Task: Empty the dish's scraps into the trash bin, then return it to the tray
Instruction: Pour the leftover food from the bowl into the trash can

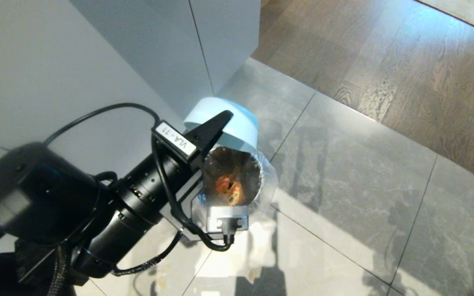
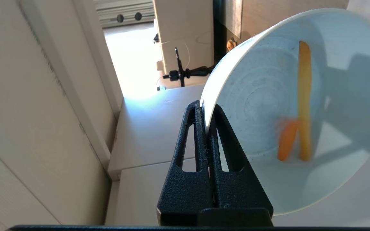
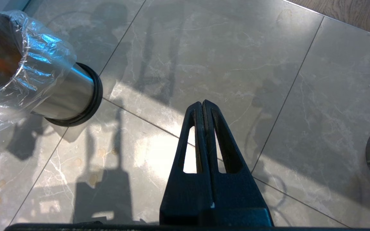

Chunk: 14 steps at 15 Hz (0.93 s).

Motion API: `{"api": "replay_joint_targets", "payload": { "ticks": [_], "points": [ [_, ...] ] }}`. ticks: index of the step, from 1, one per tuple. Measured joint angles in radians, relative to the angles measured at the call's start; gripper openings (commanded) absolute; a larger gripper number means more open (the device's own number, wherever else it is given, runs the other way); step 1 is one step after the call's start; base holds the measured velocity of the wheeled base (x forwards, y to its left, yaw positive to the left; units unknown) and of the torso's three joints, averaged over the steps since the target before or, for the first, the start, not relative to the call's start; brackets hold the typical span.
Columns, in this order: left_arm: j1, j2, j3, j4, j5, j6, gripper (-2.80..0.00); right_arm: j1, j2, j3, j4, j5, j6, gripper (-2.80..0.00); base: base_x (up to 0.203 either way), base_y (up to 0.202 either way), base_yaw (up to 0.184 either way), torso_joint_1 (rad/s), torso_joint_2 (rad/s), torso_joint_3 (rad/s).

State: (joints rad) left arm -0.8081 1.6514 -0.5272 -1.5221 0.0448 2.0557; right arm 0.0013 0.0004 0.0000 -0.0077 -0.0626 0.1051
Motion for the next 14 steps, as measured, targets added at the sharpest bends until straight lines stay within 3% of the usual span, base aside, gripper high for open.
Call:
{"api": "replay_joint_targets", "payload": {
  "ticks": [14],
  "points": [
    [0.006, 0.052, -0.093, 0.0, 0.001, 0.008, -2.8, 0.0, 0.0, 0.0, 0.0, 0.001, 0.0, -2.8, 0.0, 0.0, 0.0, 0.0, 0.0, 0.0]
  ]
}}
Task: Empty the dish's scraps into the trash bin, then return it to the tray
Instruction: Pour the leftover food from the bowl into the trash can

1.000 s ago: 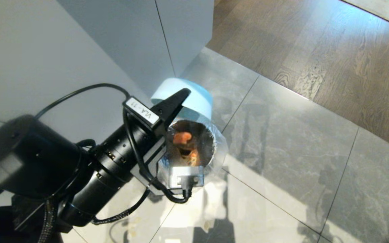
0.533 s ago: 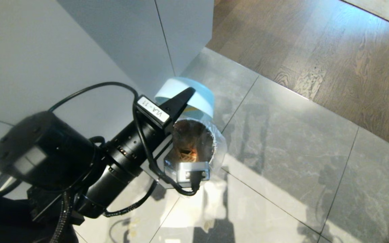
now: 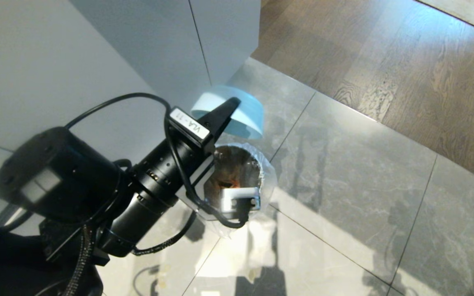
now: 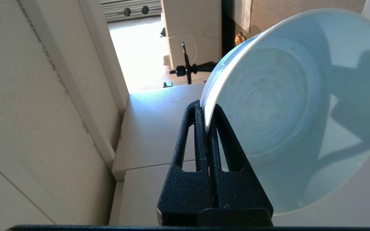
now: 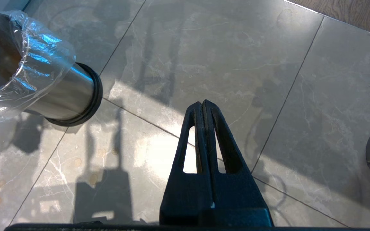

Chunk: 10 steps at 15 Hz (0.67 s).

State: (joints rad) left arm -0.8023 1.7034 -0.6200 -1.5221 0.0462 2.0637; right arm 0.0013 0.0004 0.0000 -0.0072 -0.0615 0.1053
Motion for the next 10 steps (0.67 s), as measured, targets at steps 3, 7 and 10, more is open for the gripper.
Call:
{"api": "replay_joint_targets", "payload": {
  "ticks": [3, 7, 10],
  "points": [
    [-0.001, 0.0, 0.0, 0.0, 0.001, -0.004, -2.8, 0.0, 0.0, 0.0, 0.0, 0.0, 0.0, -2.8, 0.0, 0.0, 0.0, 0.0, 0.0, 0.0],
    [0.009, -0.012, 0.041, 0.0, 0.007, -0.043, -2.8, 0.0, 0.0, 0.0, 0.0, 0.0, 0.0, -2.8, 0.0, 0.0, 0.0, 0.0, 0.0, 0.0],
    [0.041, -0.066, 0.121, 0.0, 0.008, -0.057, -2.8, 0.0, 0.0, 0.0, 0.0, -0.001, 0.0, -2.8, 0.0, 0.0, 0.0, 0.0, 0.0, 0.0]
  ]
}}
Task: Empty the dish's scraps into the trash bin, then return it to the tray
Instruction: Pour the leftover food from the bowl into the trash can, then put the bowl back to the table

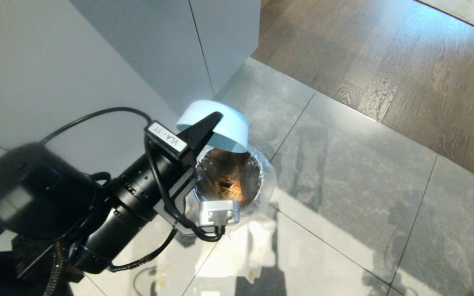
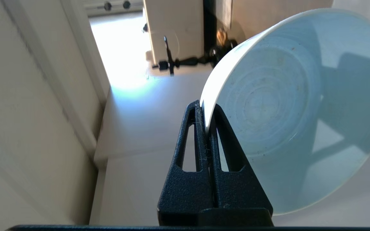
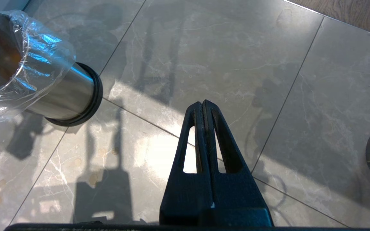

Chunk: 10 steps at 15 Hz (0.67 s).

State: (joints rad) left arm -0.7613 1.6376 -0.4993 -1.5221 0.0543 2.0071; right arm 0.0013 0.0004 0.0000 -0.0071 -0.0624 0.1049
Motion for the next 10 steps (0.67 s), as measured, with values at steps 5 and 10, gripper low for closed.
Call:
{"api": "replay_joint_targets", "payload": {
  "ticks": [5, 10],
  "points": [
    [0.126, -0.171, 0.159, 0.0, 0.0, -0.024, -2.8, 0.0, 0.0, 0.0, 0.0, 0.0, 0.0, -2.8, 0.0, 0.0, 0.0, 0.0, 0.0, 0.0],
    [0.327, -0.33, 0.292, 0.0, -0.003, -0.128, -2.8, 0.0, 0.0, 0.0, 0.0, 0.0, 0.0, -2.8, 0.0, 0.0, 0.0, 0.0, 0.0, 0.0]
  ]
}}
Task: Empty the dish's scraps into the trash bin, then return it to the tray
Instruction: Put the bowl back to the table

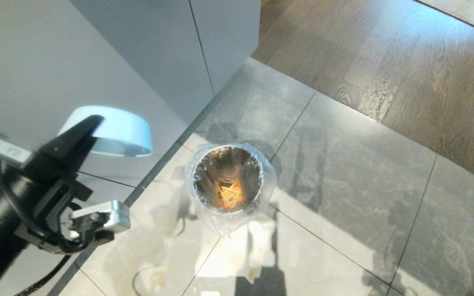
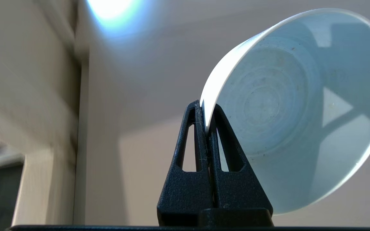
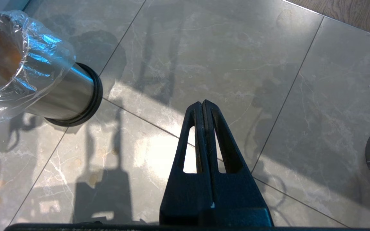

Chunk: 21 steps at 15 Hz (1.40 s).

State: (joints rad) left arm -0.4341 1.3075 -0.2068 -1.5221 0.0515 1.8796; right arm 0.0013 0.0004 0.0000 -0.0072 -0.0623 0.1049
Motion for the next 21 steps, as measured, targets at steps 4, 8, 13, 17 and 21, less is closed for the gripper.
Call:
{"api": "replay_joint_targets", "payload": {
  "ticks": [4, 8, 13, 17, 21],
  "points": [
    [0.091, -0.096, 0.05, 0.006, 0.003, -0.072, -2.8, 0.0, 0.0, 0.0, 0.0, 0.0, 0.0, -2.8, 0.0, 0.0, 0.0, 0.0, 0.0, 0.0],
    [0.193, -0.223, 0.067, 0.17, -0.009, -0.158, -2.8, 0.0, 0.0, 0.0, 0.0, 0.0, 0.0, -2.8, 0.0, 0.0, 0.0, 0.0, 0.0, 0.0],
    [0.22, -0.353, 0.083, 0.503, -0.005, -0.427, -2.8, 0.0, 0.0, 0.0, 0.0, 0.0, 0.0, -2.8, 0.0, 0.0, 0.0, 0.0, 0.0, 0.0],
    [0.217, -0.444, 0.107, 0.813, -0.003, -0.844, -2.8, 0.0, 0.0, 0.0, 0.0, 0.0, 0.0, -2.8, 0.0, 0.0, 0.0, 0.0, 0.0, 0.0],
    [0.247, -0.567, 0.193, 0.957, 0.002, -1.29, -2.8, 0.0, 0.0, 0.0, 0.0, 0.0, 0.0, -2.8, 0.0, 0.0, 0.0, 0.0, 0.0, 0.0]
  ]
}}
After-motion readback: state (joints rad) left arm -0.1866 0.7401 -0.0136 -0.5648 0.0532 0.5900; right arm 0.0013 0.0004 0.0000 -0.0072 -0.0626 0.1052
